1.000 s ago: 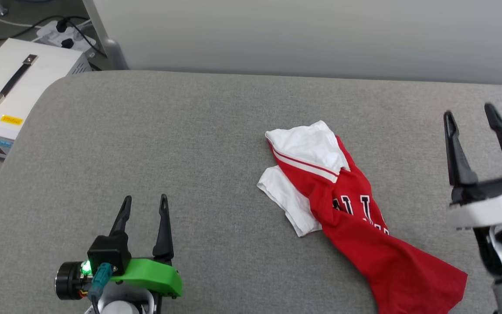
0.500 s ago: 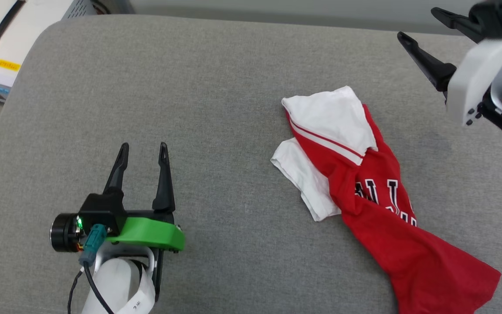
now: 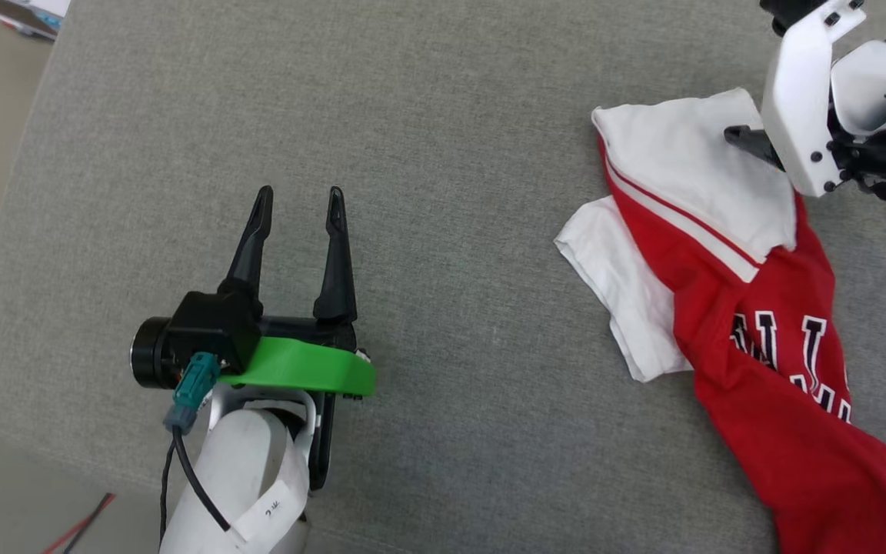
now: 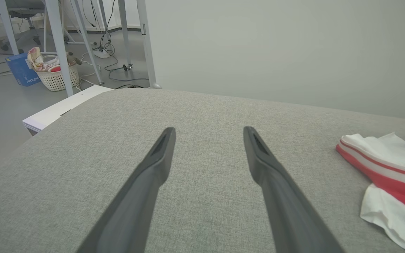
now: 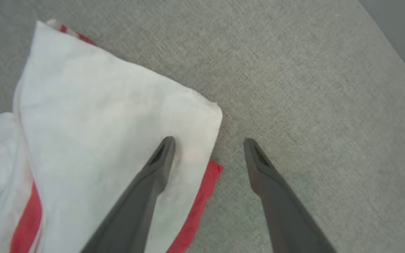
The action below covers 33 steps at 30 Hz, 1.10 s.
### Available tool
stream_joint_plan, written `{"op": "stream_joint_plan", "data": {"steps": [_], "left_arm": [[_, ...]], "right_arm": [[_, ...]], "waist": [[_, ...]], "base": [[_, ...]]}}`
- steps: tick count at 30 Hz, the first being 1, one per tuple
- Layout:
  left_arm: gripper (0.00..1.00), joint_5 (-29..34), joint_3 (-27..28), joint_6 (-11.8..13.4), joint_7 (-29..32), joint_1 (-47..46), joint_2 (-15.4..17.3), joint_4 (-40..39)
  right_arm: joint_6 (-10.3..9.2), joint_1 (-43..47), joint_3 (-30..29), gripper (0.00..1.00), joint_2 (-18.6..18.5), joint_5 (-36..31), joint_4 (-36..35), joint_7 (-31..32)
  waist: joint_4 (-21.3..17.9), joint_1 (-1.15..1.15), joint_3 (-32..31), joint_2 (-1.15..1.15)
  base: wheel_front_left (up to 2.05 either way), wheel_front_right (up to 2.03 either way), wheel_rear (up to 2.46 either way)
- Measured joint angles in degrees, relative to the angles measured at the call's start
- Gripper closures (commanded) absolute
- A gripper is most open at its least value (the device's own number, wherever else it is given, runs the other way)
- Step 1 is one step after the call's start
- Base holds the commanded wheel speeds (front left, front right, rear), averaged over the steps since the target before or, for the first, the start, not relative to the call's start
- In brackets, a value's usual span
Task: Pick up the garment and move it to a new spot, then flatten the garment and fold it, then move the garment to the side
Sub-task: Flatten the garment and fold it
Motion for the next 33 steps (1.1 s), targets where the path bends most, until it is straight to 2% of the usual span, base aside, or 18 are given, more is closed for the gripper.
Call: {"op": "stream_joint_plan", "data": {"steps": [6,7,8,9,15,19,25,33], "left_arm": [[0.00,-0.30,-0.64,0.79,0.00,-0.69,0.00,0.20],[0.00,-0.29,-0.64,0.79,0.00,-0.69,0.00,0.27],[0.00,-0.29,-0.54,0.80,0.00,-0.69,0.00,0.38],[0.00,-0.27,-0.40,0.80,0.00,-0.68,0.00,0.55],[0.00,0.09,0.51,0.80,0.00,-0.58,0.00,1.44],[0.00,0.66,0.98,0.79,0.00,-0.02,-0.01,1.82],[0.00,1.99,2.57,0.70,0.00,2.49,-0.03,2.12],[0.00,3.60,4.54,-0.27,0.00,5.70,-0.04,2.78]], "right_arm": [[-0.08,0.27,4.28,0.00,-1.74,-0.04,1.98,-0.55],[-0.08,0.24,4.55,0.08,-1.97,-0.03,1.86,-0.62],[-0.08,0.08,4.83,0.78,-2.30,-0.01,1.67,-1.27],[-0.08,0.07,5.08,1.00,-2.43,0.18,1.52,-2.19],[-0.01,0.26,6.49,1.00,-2.32,3.25,0.31,-10.48],[-0.01,1.02,7.32,1.00,-4.23,4.30,-2.88,-17.05],[-0.01,2.16,6.51,1.00,-9.79,7.10,-8.53,-25.58],[-0.01,11.81,3.44,1.00,-19.61,12.60,-11.59,-31.49]], "waist": [[2.24,0.00,2.25,0.00],[2.47,0.00,2.41,0.00],[2.71,0.00,2.59,0.00],[2.75,0.00,2.59,0.00],[2.15,0.00,1.04,0.00],[1.18,0.00,-1.12,0.00],[-0.84,0.00,-4.42,0.00],[-4.72,0.00,-8.19,0.00]], "base": [[0.00,0.00,0.00],[0.00,0.00,0.00],[0.00,0.00,0.00],[0.00,0.00,0.00],[0.00,0.00,0.00],[0.00,0.00,0.00],[0.00,0.00,0.00],[0.00,0.00,0.00]]}}
